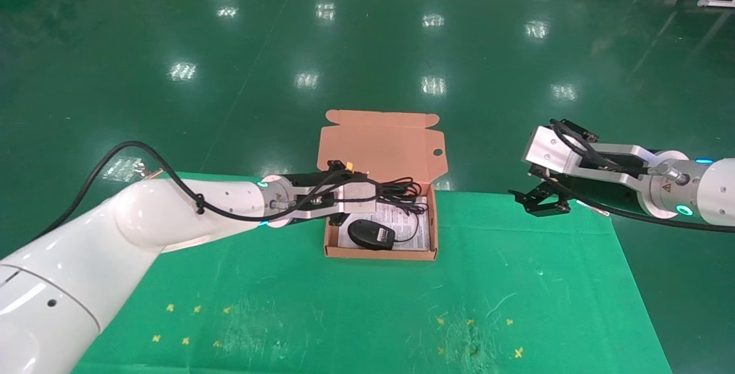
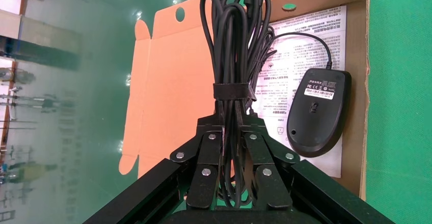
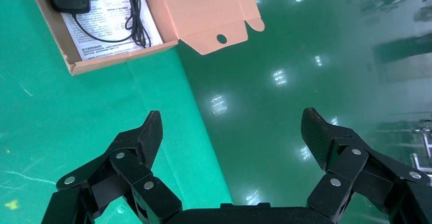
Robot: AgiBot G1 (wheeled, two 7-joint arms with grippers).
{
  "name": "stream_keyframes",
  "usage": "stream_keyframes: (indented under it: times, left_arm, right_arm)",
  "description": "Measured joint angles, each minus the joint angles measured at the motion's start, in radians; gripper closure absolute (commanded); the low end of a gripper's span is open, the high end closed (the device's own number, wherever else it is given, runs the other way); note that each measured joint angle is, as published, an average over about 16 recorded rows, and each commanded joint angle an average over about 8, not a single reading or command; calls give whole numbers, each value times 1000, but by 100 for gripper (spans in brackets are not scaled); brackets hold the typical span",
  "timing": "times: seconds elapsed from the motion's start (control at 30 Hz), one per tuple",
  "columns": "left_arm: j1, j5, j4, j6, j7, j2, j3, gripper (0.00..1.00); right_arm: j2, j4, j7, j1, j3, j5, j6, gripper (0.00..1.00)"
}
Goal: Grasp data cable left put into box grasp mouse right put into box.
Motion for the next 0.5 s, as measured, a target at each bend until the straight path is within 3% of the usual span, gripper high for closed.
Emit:
stream_keyframes:
  times: [0.5]
  left_arm:
    - [-50, -2, -26, -57, -17, -20, -10, 0]
  right_arm:
    - [-12, -15, -24, 45, 14, -23, 14, 0]
